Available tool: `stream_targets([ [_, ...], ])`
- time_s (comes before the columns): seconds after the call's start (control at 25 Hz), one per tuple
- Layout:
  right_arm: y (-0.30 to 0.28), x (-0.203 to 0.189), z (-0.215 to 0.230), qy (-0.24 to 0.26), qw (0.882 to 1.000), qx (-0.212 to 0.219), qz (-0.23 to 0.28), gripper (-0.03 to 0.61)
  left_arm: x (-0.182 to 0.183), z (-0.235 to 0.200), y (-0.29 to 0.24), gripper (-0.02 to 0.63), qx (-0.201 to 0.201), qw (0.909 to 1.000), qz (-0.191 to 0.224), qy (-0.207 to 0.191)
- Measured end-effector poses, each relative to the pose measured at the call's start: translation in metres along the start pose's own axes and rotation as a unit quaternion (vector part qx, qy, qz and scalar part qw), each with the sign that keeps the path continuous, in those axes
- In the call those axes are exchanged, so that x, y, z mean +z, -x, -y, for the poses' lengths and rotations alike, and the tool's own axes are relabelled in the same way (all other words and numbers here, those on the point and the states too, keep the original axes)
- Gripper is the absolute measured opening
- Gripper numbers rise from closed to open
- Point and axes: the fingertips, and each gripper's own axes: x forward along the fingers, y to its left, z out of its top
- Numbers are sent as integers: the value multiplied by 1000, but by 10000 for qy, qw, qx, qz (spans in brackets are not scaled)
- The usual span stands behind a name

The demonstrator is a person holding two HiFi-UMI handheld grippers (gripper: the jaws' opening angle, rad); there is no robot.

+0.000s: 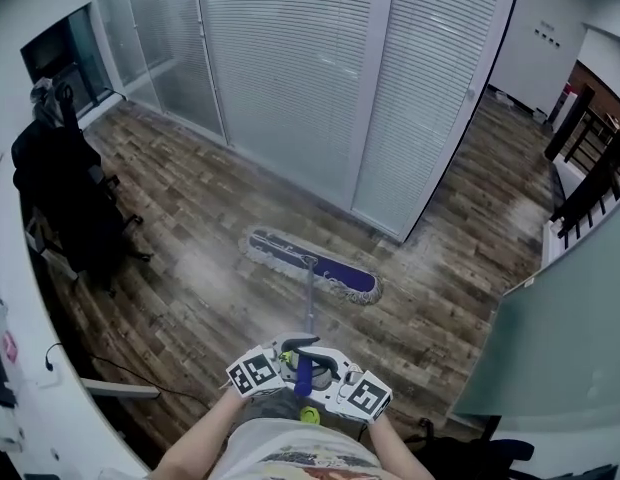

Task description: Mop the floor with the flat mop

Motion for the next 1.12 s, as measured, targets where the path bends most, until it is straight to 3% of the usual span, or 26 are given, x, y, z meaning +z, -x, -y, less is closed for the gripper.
stream_targets([
  [0.32,12,-4,0,-269,9995,-8,179,239,-2,4,-13,247,-28,9999,-59,-88],
  [0.52,5,5,18,91,9991,127,407,242,5,-14,-12,247,-71,9999,35,-63],
  [0.8,-34,-8,69,41,9997,250,63,249,-3,-77,-5,247,-74,9998,-55,-174],
  [1.12,-109,10,173,60,9998,167,124,250,14,-200,23,247,-156,9998,125,-94],
])
